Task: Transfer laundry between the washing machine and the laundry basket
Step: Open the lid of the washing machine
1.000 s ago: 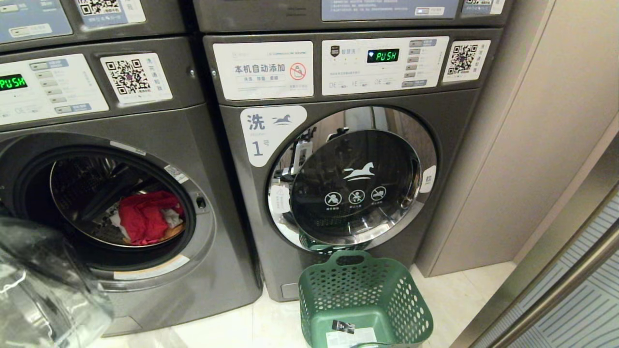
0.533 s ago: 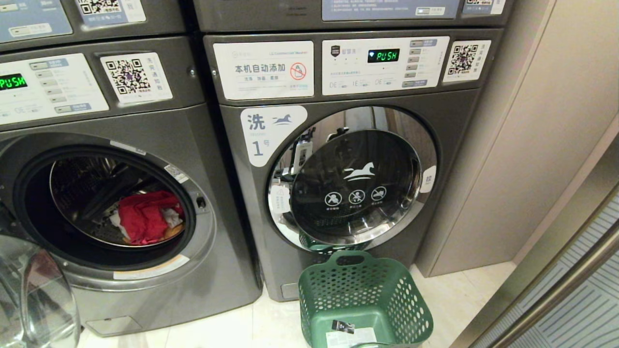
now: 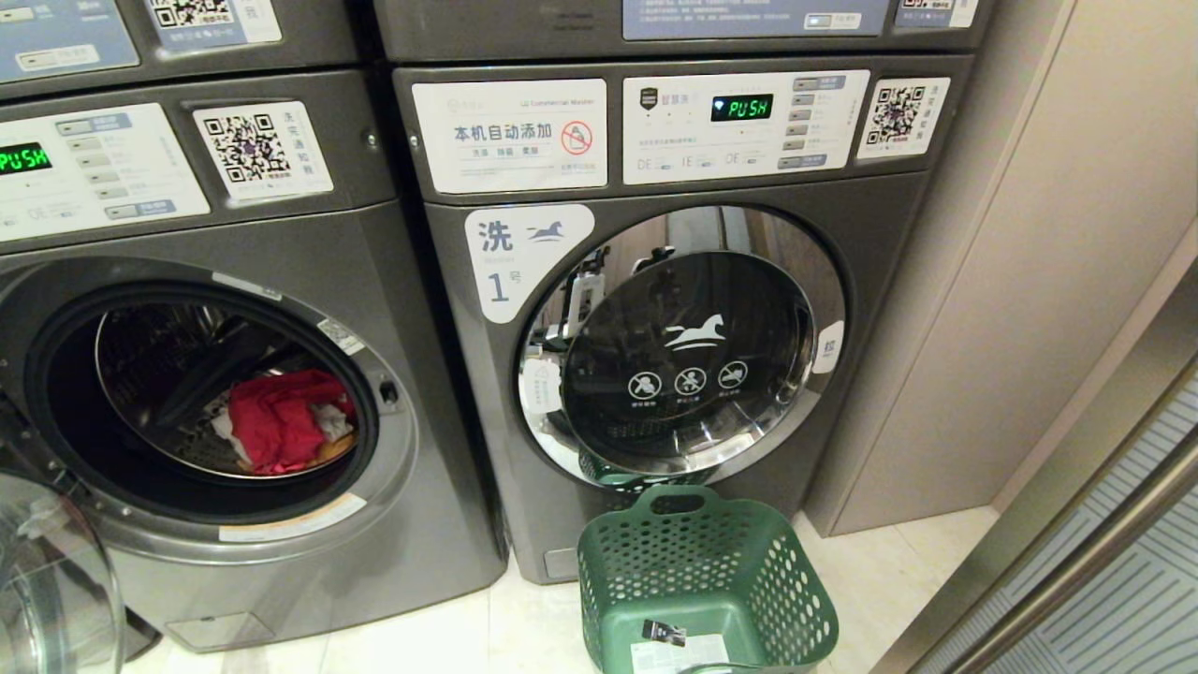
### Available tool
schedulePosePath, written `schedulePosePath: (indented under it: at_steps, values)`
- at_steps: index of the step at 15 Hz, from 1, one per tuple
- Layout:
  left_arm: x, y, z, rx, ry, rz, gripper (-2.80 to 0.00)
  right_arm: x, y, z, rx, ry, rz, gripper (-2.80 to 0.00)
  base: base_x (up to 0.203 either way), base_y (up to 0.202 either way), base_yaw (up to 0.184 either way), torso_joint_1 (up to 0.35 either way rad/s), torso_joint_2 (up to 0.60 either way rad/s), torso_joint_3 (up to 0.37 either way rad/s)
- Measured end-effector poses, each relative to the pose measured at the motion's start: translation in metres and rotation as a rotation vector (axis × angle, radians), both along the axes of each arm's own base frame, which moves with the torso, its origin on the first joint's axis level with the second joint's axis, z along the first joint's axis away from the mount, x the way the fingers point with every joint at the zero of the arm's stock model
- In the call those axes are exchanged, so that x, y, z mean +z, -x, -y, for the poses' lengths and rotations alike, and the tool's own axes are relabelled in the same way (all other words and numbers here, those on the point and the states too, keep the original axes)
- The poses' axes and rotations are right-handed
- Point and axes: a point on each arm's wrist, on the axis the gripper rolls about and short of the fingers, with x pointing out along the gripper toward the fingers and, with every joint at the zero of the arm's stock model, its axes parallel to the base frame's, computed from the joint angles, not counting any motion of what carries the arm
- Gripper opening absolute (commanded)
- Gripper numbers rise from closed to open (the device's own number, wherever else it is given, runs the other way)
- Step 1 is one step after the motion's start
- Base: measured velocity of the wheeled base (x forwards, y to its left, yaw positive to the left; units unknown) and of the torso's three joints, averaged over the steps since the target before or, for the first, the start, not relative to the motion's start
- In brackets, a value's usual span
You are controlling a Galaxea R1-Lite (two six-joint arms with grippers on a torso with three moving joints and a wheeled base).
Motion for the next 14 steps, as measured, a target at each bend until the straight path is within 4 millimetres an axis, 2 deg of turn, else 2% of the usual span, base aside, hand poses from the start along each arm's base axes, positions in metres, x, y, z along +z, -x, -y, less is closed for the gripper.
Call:
schedulePosePath:
  at_steps: [2,4,10,14]
  values:
    - [-0.008,-0.003,-0.017,0.187,-0.035,-0.045,-2.80,0.000,0.000,0.000,0.000,0.000,0.000,-2.80,0.000,0.000,0.000,0.000,0.00,0.000]
    - [-0.016,-0.007,-0.032,0.286,-0.026,-0.053,-2.80,0.000,0.000,0.000,0.000,0.000,0.000,-2.80,0.000,0.000,0.000,0.000,0.00,0.000]
    - [-0.036,-0.019,-0.064,0.379,0.025,-0.124,-2.80,0.000,0.000,0.000,0.000,0.000,0.000,-2.80,0.000,0.000,0.000,0.000,0.00,0.000]
    - [-0.038,-0.025,-0.094,0.447,0.057,-0.129,-2.80,0.000,0.000,0.000,0.000,0.000,0.000,-2.80,0.000,0.000,0.000,0.000,0.00,0.000]
